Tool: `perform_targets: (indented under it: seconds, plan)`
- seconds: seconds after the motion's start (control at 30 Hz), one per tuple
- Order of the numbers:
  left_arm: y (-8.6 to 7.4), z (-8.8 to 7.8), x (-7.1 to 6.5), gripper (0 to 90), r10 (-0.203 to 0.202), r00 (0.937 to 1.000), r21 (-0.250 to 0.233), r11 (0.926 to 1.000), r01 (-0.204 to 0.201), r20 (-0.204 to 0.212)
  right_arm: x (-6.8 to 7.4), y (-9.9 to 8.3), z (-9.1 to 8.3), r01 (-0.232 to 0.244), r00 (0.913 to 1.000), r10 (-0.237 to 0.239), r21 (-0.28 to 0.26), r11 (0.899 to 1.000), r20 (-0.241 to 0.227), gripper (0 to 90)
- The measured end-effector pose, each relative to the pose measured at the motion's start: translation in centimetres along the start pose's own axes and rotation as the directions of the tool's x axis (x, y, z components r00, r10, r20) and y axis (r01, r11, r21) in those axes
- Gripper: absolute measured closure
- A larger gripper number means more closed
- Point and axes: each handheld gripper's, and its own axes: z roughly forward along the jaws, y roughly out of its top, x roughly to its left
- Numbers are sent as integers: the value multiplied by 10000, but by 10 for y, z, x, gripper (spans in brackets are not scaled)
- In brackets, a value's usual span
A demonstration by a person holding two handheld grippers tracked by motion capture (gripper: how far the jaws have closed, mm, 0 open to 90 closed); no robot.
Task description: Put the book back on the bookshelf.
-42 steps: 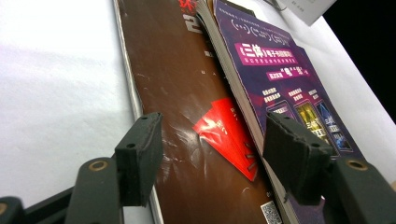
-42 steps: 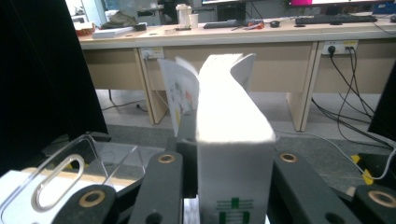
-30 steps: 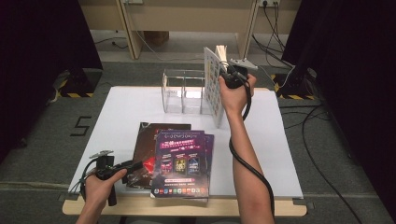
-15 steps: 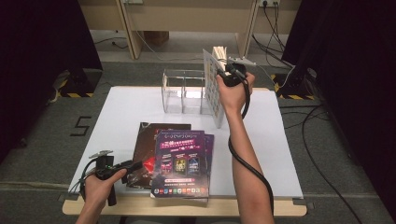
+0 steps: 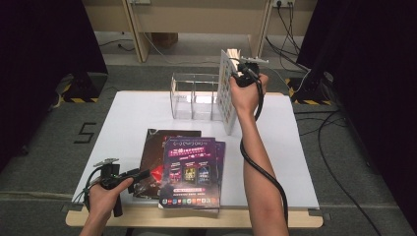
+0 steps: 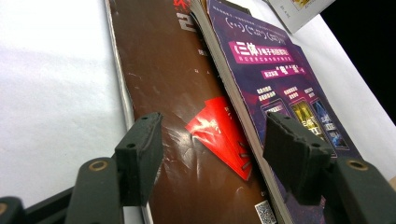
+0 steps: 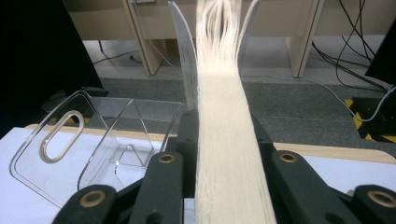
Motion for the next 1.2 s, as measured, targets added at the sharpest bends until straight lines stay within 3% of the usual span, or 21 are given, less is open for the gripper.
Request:
perform_targets:
  seconds: [0.17, 0.4, 0.83, 1.2]
  plan:
    - [0, 1, 0, 369, -38, 10000, 18, 10000, 38, 11, -3, -1, 1, 54, 9996, -59, -178, 9998, -265, 742]
    - [0, 2, 1, 368, -62, 10000, 12, 10000, 62, -7, -1, -4, 6, 95, 9998, -108, -743, 9972, -167, 742]
    - [-1, 2, 0, 369, 28, 10000, 66, 10000, -28, 18, -2, 0, 11, -206, 9995, 218, -574, 9981, 209, 736]
    - [-4, 5, -3, 370, 154, 9999, 227, 9996, -155, 43, -1, -3, 7, 32, 9992, -12, -497, 9988, 395, 661]
